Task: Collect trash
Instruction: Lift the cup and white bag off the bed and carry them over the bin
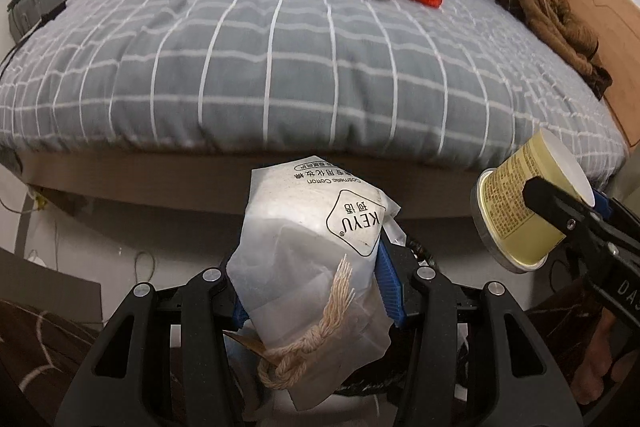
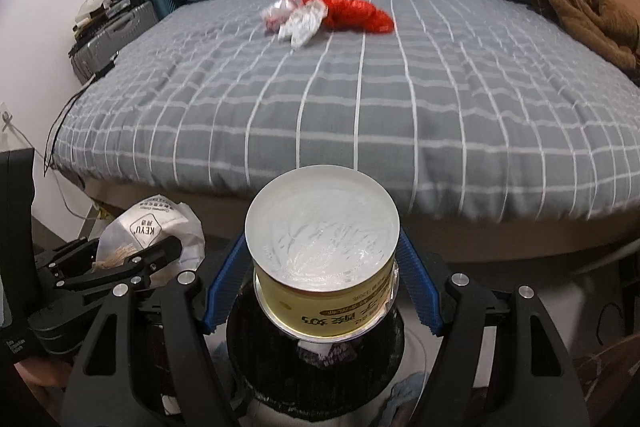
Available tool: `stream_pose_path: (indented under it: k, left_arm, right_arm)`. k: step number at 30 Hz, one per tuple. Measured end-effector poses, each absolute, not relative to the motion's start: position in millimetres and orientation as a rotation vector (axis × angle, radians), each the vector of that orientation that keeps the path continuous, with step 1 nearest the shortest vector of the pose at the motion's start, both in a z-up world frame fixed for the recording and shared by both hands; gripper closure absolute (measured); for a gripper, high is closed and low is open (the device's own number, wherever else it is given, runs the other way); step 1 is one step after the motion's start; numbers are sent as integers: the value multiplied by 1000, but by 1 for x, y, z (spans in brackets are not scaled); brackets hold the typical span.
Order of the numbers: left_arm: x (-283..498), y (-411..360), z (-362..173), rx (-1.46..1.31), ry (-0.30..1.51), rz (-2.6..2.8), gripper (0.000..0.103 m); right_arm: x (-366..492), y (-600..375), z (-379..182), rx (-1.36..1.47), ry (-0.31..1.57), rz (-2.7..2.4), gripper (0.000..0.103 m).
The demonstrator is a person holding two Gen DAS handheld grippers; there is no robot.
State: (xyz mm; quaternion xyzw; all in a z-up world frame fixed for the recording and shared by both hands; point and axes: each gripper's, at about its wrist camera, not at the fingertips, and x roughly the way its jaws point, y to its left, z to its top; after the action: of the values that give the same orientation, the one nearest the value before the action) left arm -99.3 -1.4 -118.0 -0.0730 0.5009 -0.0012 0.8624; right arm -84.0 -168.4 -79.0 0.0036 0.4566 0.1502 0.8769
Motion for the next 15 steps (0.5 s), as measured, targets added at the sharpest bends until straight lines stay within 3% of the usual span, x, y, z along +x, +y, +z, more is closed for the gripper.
stream_pose_path:
  k: [15]
  left_arm:
    - [-88, 0, -182, -119, 1175, -25, 54]
  right_arm:
    - [-82, -159, -154, -21, 1146, 327, 34]
